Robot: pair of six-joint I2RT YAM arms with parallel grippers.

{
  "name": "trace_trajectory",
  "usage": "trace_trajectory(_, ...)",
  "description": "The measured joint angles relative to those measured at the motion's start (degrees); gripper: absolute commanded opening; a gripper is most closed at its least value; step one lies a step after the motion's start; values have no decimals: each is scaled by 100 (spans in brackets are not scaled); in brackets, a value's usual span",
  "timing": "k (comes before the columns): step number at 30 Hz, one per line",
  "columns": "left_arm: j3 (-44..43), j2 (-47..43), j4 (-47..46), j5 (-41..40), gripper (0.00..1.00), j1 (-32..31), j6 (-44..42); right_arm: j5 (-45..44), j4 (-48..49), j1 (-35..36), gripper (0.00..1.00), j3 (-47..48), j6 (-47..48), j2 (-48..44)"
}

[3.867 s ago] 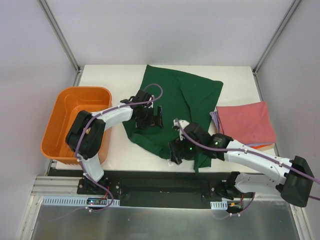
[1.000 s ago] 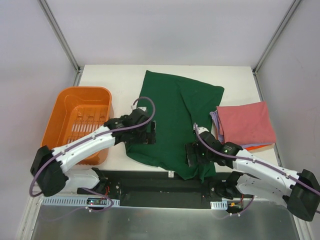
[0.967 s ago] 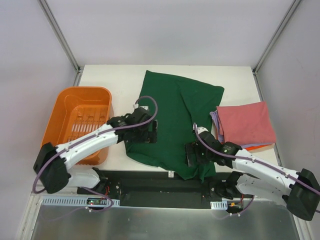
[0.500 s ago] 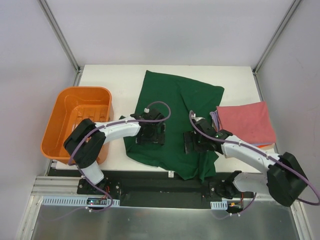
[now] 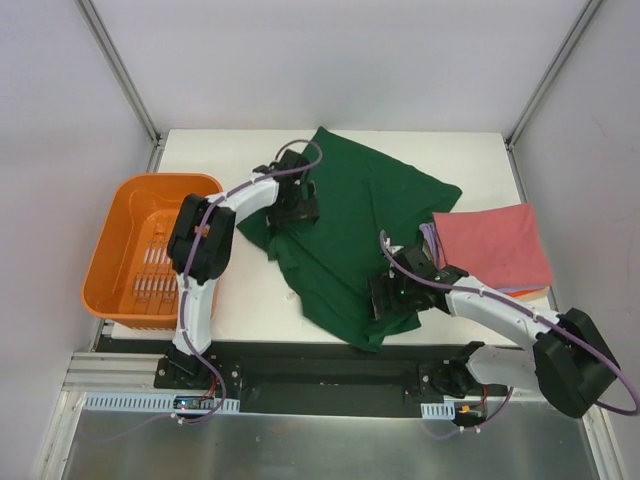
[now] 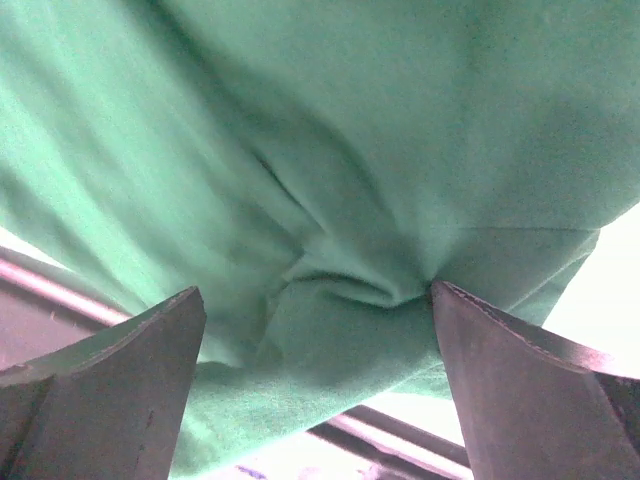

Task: Fold and stack the t-shirts
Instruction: Flatten out the tshirt

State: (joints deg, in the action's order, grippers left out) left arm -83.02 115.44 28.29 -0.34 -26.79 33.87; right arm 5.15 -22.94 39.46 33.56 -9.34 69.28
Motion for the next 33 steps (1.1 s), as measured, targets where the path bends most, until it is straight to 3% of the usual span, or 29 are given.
trace_trajectory(6,-2824,1781,260,-15,99,245,-533,496,-66,699,97,-282,107,-595)
trace_trajectory(9,-3324,2063,341,-37,99,247,-767,581,-264,1220,97,-284,125,-887)
trace_trajectory(14,-3405,2059,514,-66,99,247,-988,422,-643,1703,96,-282,155,-1482)
trace_trajectory(19,-3003,1534,584,-120,99,223,-1082,-22,-850,1720,96,-282,168,-2223)
trace_trajectory(26,-1880,-291,575,-398,99,-254,-1075,-960,-940,1720,96,-295,-37,-3392)
trace_trajectory(30,-824,-1274,293,-372,99,-881,-933,-1272,-925,1720,96,-487,-251,-3963)
trace_trajectory(33,188,-1690,-162,101,99,-1290,-704,-1412,-940,1720,96,-588,-356,-4120)
